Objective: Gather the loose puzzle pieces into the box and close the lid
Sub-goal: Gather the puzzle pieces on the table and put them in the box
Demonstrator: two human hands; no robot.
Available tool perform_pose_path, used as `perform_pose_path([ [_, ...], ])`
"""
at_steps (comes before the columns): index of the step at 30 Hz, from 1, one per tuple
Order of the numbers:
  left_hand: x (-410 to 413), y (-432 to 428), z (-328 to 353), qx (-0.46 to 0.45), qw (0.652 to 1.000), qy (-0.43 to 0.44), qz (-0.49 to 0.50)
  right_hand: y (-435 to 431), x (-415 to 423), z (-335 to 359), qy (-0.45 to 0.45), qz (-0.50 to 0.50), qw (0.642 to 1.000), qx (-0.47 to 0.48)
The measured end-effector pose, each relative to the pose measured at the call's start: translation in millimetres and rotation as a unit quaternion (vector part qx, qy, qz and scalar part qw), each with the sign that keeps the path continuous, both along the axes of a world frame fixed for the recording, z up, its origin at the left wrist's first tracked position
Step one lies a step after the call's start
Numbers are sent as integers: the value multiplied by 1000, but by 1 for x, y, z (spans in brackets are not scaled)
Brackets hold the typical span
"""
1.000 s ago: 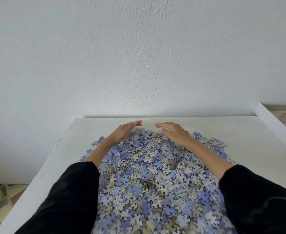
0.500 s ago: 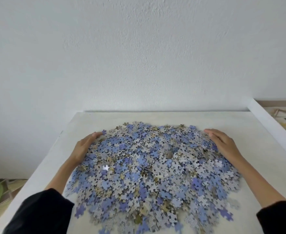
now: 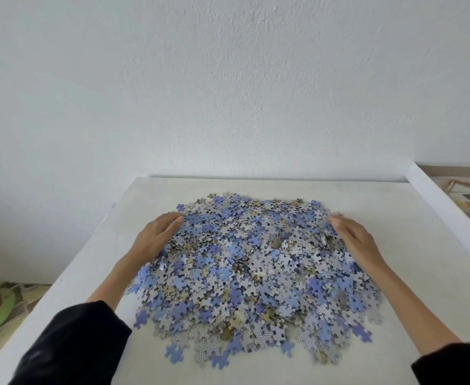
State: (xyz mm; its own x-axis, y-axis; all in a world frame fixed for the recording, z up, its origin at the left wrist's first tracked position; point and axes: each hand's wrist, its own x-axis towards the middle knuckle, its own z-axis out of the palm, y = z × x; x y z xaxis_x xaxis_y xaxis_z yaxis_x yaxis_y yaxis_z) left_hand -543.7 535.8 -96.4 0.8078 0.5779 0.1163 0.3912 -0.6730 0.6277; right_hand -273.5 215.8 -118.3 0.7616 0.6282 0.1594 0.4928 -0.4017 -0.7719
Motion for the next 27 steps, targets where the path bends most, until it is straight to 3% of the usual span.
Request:
perform_pose_path([
  [5,6,-5,1,75,995,59,-12,1,0,4,-38,12,996,-85],
  [10,19,-35,9,177,980,73,-45,11,-16,25,-89,28,994,-59],
  [16,36,-73,-1,152,974,89,-142,46,-32,28,-91,169,968,-160],
  [21,43,-78,-2,158,958,164,-177,65,-36,27,-172,216,919,-280],
  [24,43,-76,-4,156,942,210,-210,65,-39,30,-173,242,909,-291],
  [27,43,-73,-5,149,942,202,-221,63,-40,31,-167,269,893,-321],
])
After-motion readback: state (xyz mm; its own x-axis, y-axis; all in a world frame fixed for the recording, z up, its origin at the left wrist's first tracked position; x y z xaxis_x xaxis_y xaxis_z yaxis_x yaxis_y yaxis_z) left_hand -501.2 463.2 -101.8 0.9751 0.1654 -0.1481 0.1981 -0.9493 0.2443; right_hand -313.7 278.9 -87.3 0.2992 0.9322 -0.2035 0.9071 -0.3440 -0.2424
